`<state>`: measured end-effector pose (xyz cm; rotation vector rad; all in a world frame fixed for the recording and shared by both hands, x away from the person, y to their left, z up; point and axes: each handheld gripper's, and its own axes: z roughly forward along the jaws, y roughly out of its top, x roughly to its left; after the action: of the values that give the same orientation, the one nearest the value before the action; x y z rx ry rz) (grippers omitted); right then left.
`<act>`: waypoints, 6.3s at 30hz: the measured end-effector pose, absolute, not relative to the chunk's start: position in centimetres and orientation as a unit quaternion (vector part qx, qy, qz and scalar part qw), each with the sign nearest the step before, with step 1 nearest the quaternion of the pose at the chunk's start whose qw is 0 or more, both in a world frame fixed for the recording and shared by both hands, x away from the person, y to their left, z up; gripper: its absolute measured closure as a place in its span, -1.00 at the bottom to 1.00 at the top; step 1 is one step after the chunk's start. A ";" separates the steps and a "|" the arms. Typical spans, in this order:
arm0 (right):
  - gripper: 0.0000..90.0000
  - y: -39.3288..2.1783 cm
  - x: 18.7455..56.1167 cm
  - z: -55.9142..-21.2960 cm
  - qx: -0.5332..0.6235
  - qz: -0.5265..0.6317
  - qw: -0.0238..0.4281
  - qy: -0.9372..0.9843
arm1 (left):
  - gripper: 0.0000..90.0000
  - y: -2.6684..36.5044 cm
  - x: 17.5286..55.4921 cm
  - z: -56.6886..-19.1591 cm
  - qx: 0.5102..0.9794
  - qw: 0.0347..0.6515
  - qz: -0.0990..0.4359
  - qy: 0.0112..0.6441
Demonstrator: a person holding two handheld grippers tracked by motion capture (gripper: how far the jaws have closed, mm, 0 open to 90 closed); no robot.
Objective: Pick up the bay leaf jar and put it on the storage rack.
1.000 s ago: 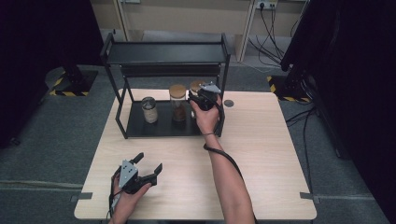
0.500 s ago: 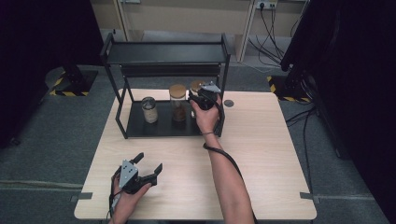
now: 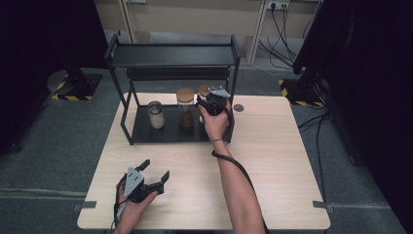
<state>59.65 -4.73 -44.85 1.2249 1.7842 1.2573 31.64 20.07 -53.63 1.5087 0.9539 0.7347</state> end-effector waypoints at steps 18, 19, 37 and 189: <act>-0.48 -5.0 58.8 -45.2 0.464 0.481 0.303 0.679 | -0.72 20.0 31.6 -53.6 0.644 0.568 0.315 0.405; -0.49 -5.0 58.8 -45.2 0.465 0.482 0.301 0.679 | -0.72 20.0 31.6 -53.6 0.644 0.568 0.315 0.405; -0.76 -5.2 57.7 -44.8 0.462 0.493 0.284 0.680 | -0.72 19.9 31.5 -53.6 0.645 0.566 0.318 0.403; -0.96 -12.9 42.3 -47.3 0.391 0.519 0.251 0.717 | -0.72 19.9 31.4 -53.6 0.640 0.564 0.327 0.406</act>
<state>42.32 -12.92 -47.35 1.0652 1.9511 1.4124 31.41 19.86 -53.64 1.5066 0.9545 0.7705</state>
